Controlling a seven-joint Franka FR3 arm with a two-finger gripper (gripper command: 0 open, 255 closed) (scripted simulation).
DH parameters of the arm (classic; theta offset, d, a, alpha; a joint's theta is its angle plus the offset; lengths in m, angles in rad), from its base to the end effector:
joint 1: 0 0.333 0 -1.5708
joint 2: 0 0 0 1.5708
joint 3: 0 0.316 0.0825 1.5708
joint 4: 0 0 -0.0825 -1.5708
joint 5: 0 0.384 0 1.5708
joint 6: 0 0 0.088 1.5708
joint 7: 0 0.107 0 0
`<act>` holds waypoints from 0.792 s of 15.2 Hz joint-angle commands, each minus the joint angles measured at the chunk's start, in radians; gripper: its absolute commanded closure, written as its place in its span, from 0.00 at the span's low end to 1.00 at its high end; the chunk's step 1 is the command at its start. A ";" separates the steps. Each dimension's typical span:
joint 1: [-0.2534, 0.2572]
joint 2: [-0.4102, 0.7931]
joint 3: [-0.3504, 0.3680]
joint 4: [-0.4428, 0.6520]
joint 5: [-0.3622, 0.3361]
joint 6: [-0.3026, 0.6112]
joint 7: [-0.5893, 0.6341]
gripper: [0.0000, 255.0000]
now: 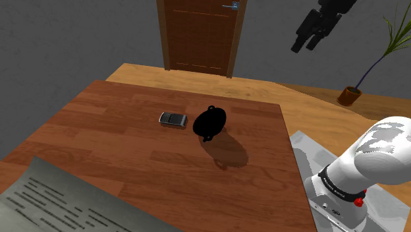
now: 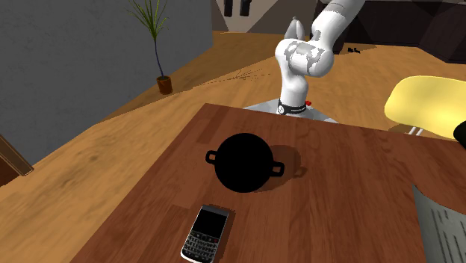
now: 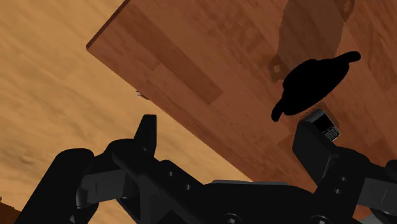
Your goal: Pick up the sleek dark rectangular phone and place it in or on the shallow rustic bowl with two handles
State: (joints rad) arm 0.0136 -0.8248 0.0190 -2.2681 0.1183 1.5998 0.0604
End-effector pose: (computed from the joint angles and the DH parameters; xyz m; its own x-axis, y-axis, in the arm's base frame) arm 0.2973 0.0246 0.6472 0.9882 -0.0351 0.1491 -0.0183 -0.9935 -0.1124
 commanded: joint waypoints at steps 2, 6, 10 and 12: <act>0.010 0.027 0.007 -0.001 0.001 0.026 -0.013 0.00; 0.046 0.142 0.037 0.005 0.003 0.126 -0.065 0.00; 0.079 0.265 0.070 0.027 0.000 0.217 -0.113 0.00; 0.095 0.328 0.087 0.043 -0.005 0.259 -0.135 0.00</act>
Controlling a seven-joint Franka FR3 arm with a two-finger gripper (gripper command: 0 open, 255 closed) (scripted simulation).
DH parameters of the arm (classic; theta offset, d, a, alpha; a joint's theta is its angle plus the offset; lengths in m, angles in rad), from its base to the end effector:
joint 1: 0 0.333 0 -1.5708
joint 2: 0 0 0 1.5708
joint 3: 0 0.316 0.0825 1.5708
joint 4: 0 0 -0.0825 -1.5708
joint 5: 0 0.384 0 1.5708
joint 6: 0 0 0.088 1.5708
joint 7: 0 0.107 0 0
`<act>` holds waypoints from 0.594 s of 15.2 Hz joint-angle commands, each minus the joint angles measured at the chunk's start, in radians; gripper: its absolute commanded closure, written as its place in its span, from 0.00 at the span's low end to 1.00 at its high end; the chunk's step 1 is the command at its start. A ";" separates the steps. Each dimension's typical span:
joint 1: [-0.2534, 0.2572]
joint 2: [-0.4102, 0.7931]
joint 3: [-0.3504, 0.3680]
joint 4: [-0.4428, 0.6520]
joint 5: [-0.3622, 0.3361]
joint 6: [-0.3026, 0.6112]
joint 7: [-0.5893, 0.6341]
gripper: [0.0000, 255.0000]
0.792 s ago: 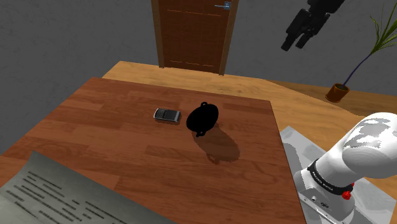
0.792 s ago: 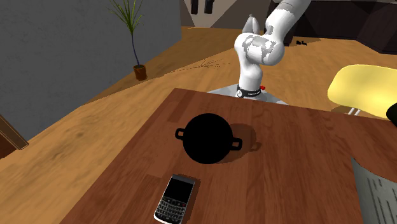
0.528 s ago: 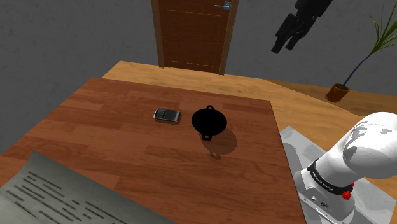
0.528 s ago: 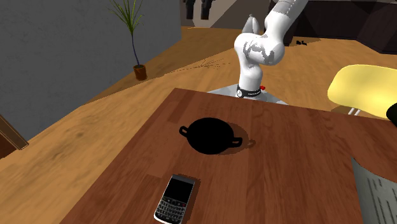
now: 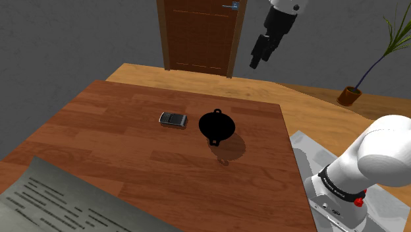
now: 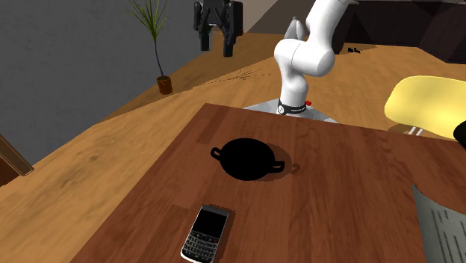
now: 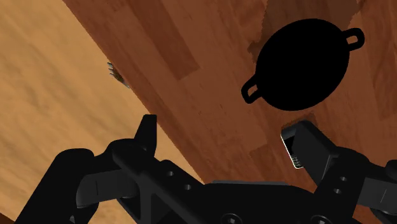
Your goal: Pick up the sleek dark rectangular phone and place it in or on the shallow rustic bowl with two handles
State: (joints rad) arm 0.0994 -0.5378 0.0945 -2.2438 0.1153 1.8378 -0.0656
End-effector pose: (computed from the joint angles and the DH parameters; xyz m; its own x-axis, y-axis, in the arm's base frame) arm 0.3921 0.0932 0.5811 0.9667 0.2185 0.1331 0.2276 -0.9721 -0.0572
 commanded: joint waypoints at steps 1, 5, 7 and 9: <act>0.016 0.072 0.020 0.029 -0.004 0.041 -0.019 0.00; 0.043 0.201 0.056 0.075 -0.021 0.113 -0.057 0.00; 0.056 0.267 0.075 0.103 -0.034 0.145 -0.073 0.00; 0.068 0.332 0.094 0.134 -0.049 0.174 -0.087 0.00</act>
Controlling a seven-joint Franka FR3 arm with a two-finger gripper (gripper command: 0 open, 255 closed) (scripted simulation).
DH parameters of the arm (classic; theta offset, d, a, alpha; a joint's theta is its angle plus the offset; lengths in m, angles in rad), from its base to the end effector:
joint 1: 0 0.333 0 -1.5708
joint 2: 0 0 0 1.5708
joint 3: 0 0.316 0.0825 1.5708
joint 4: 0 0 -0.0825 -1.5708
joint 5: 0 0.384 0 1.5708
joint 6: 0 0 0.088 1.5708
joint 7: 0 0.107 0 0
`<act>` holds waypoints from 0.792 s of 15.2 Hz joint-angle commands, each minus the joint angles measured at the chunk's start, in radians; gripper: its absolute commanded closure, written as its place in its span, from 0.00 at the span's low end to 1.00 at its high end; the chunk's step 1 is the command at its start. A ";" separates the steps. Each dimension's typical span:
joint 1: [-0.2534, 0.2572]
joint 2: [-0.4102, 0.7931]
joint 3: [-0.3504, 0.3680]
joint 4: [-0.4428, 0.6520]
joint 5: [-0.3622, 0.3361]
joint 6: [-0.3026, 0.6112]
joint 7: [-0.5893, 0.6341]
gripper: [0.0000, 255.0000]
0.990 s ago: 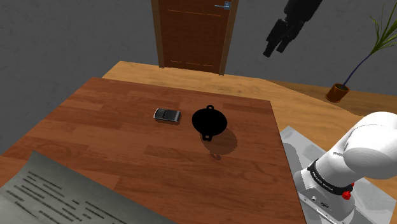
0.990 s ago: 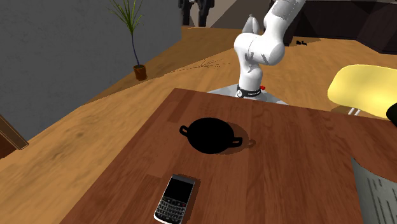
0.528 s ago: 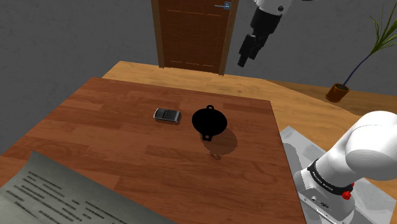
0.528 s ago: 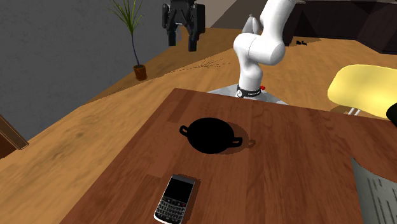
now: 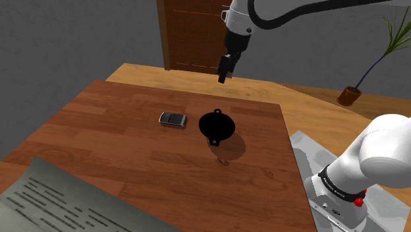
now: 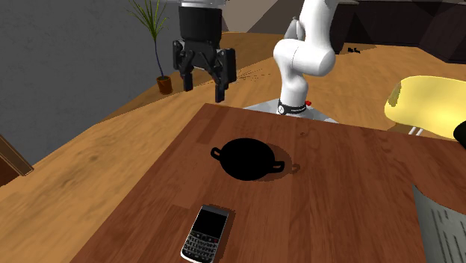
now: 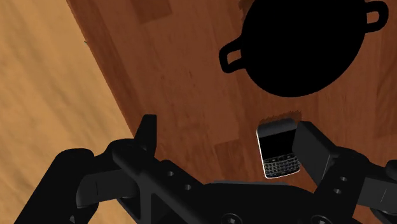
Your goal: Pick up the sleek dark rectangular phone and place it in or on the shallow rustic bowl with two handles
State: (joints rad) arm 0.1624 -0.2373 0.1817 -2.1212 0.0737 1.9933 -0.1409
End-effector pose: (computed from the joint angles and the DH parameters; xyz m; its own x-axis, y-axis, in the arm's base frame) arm 0.4641 0.1770 0.5209 0.8930 0.4368 0.1084 0.4406 -0.8976 -0.0124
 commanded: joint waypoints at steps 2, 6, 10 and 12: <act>0.018 0.098 0.026 0.045 -0.027 0.044 -0.024 0.00; 0.045 0.230 0.061 0.119 -0.074 0.087 -0.043 0.00; 0.079 0.364 0.090 0.203 -0.133 0.117 -0.056 0.00; 0.099 0.430 0.102 0.249 -0.166 0.127 -0.062 0.00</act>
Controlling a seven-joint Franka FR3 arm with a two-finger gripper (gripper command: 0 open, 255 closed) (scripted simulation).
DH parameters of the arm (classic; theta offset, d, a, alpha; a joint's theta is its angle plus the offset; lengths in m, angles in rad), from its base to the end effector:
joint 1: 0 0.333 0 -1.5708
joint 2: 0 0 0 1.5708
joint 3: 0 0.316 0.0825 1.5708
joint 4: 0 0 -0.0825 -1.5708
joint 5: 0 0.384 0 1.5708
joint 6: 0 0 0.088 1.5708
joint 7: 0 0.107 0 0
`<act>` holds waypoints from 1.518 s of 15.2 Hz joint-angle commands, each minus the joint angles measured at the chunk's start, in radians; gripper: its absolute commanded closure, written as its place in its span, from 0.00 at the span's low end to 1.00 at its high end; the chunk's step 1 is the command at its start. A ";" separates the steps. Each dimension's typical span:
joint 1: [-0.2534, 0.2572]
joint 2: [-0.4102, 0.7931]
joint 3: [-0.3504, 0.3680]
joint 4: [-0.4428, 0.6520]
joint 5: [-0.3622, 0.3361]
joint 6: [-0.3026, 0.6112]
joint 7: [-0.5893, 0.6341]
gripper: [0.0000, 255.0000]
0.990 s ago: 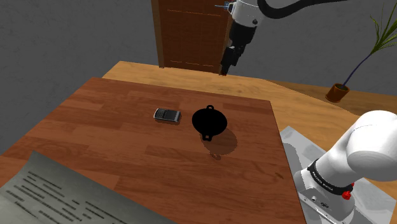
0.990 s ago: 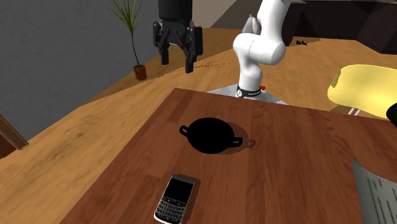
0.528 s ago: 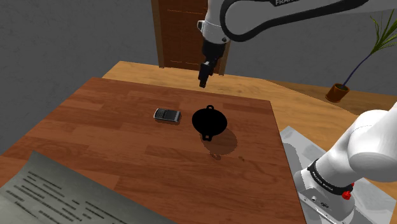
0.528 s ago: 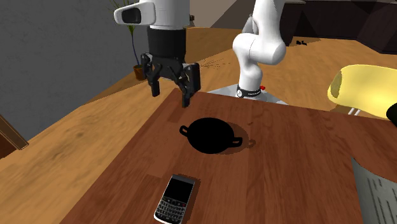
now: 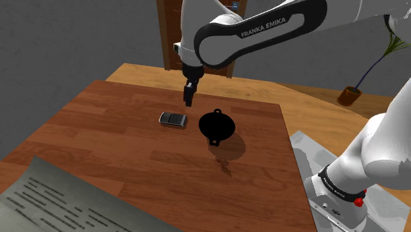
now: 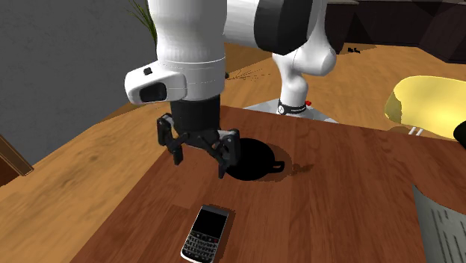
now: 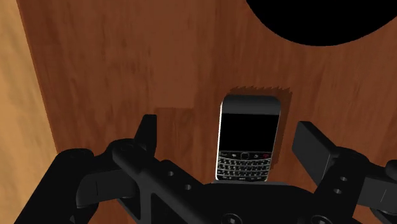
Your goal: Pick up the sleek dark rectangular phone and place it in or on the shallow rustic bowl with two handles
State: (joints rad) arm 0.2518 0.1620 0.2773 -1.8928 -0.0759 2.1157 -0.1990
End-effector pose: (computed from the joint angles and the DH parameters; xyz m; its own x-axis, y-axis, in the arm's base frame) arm 0.5268 0.2967 0.4280 0.7225 0.6887 0.0614 0.6879 -0.7249 0.0361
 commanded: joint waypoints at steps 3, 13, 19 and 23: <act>0.044 0.131 0.020 0.094 -0.066 0.015 -0.014 0.00; 0.087 0.271 0.018 0.147 -0.132 0.081 -0.016 0.00; 0.088 0.283 0.016 0.142 -0.137 0.097 -0.013 0.00; 0.088 0.282 0.016 0.142 -0.137 0.097 -0.013 1.00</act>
State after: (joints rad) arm 0.3406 0.4428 0.2940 -1.7495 -0.2123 2.2120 -0.2120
